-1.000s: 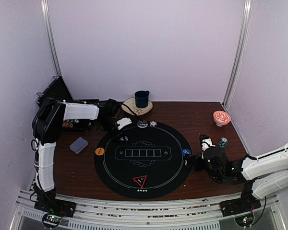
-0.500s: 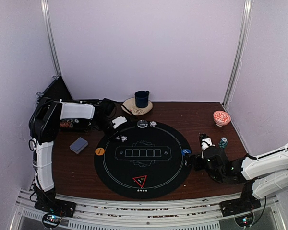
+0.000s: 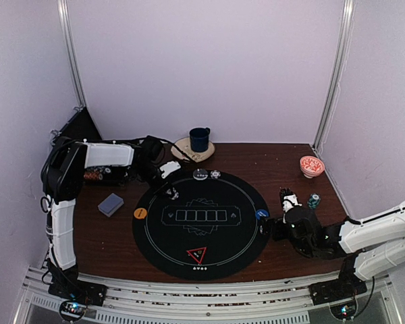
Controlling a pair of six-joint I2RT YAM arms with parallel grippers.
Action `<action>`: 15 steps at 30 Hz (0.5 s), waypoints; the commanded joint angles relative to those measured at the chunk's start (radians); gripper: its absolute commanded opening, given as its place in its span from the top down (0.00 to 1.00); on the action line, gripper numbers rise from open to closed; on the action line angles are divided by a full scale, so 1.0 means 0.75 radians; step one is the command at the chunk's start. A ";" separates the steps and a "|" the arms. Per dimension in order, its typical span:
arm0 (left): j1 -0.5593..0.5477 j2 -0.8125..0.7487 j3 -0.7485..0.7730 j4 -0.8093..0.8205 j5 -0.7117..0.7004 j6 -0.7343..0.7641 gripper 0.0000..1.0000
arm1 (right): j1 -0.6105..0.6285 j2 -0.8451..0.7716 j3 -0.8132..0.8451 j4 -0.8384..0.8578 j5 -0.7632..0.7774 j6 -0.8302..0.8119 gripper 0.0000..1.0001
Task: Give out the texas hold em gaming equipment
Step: Move the pile of poker chips to the big blind area.
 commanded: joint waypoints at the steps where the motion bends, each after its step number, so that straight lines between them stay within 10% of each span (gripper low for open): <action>1: -0.020 -0.007 0.038 0.003 0.018 -0.008 0.84 | 0.010 0.000 0.028 -0.014 0.004 -0.011 0.00; 15: -0.023 0.043 0.057 0.014 -0.011 -0.009 0.81 | 0.011 0.014 0.035 -0.014 0.002 -0.015 0.00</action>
